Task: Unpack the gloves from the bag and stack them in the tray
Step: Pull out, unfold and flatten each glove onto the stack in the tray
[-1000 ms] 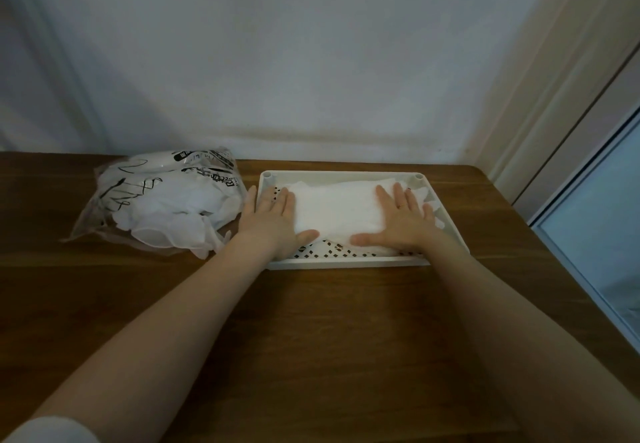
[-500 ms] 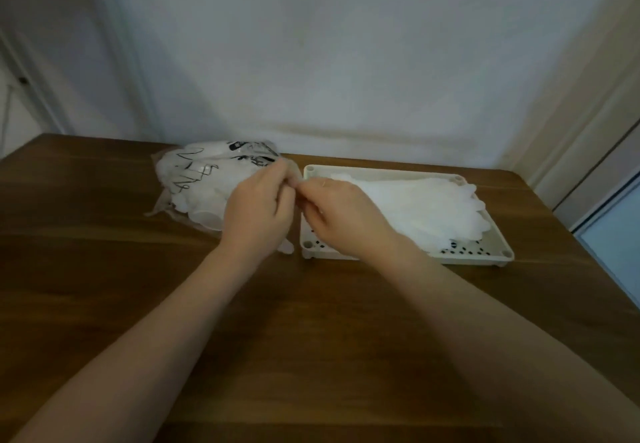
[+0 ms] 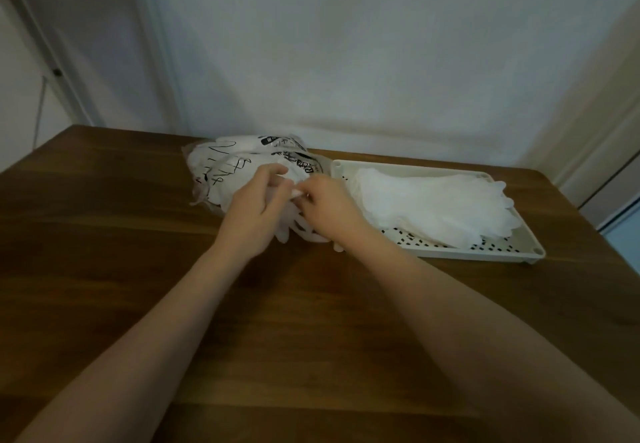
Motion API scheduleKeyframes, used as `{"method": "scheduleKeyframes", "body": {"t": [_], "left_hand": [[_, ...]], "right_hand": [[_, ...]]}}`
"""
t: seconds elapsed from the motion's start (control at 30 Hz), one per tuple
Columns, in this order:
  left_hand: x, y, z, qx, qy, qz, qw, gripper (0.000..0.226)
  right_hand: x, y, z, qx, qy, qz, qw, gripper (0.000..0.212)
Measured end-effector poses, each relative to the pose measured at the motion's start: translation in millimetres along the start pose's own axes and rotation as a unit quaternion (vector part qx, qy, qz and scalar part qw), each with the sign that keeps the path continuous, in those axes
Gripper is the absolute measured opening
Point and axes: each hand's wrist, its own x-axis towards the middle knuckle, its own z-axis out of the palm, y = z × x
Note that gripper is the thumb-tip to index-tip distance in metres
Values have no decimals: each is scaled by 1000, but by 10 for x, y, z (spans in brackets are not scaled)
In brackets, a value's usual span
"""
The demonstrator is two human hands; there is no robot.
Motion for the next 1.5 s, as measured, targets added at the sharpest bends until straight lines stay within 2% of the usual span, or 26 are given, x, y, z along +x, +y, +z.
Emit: {"method": "scheduleKeyframes", "body": {"t": [0.1,0.17,0.23,0.3,0.33,0.4,0.5,0.53,0.6,0.67,0.73,0.8,0.87,0.97,1.0,1.03,1.17,1.3,1.43,1.5], "left_hand": [[-30,68,-26,33,-16,37,999,41],[-22,151,-45,24,3,68,997,26],[-14,238,-58,-50,4,60,997,16],[-23,362,-52,-175,-2,25,984,22],[-26,440,-39,-237,-2,-4,972,25],[-29,590,-5,-315,1,-80,946,26],[-20,690,52,-324,2,-120,938,26],[-15,691,66,-320,-1,-119,940,24],[-15,680,91,-338,-3,-133,932,21],[11,627,101,-396,10,-158,905,21],[37,569,90,-452,10,-174,875,22],[39,482,63,-508,-48,-195,837,27],[31,389,40,-542,-159,-207,799,46],[75,326,25,-501,-313,-204,781,83],[103,340,38,-484,-344,-211,777,87],[141,369,64,-456,-359,-219,784,82],[275,597,248,-309,-340,-224,859,45],[384,731,405,-288,-332,-193,877,47],[424,683,503,-299,-264,-196,896,9],[447,681,528,-312,-221,-191,904,12]], "right_hand": [[-117,-1,-256,215,57,21,975,20],[-167,-10,-423,351,66,49,933,21],[-180,-5,-538,475,74,78,873,24],[-184,-5,-605,566,85,120,811,25],[-193,-4,-630,587,83,146,792,26],[-225,16,-636,595,40,195,779,38],[-333,75,-617,557,-41,185,809,65],[-369,93,-613,547,-56,168,818,63],[-427,148,-616,536,-74,150,828,43],[-468,199,-657,511,-64,158,843,23],[-511,276,-730,521,-40,180,833,20],[-562,339,-801,540,-30,186,820,21],[-603,380,-845,542,-27,182,820,17],[-632,410,-907,539,-31,157,827,18],[-634,421,-930,531,-38,145,834,20],[-641,430,-960,521,-50,135,841,20],[-668,469,-1076,479,-88,117,866,15],[-681,570,-1172,443,-67,133,884,15],[-724,772,-1251,410,-52,172,894,12],[-756,873,-1314,413,-66,184,890,16]]}}
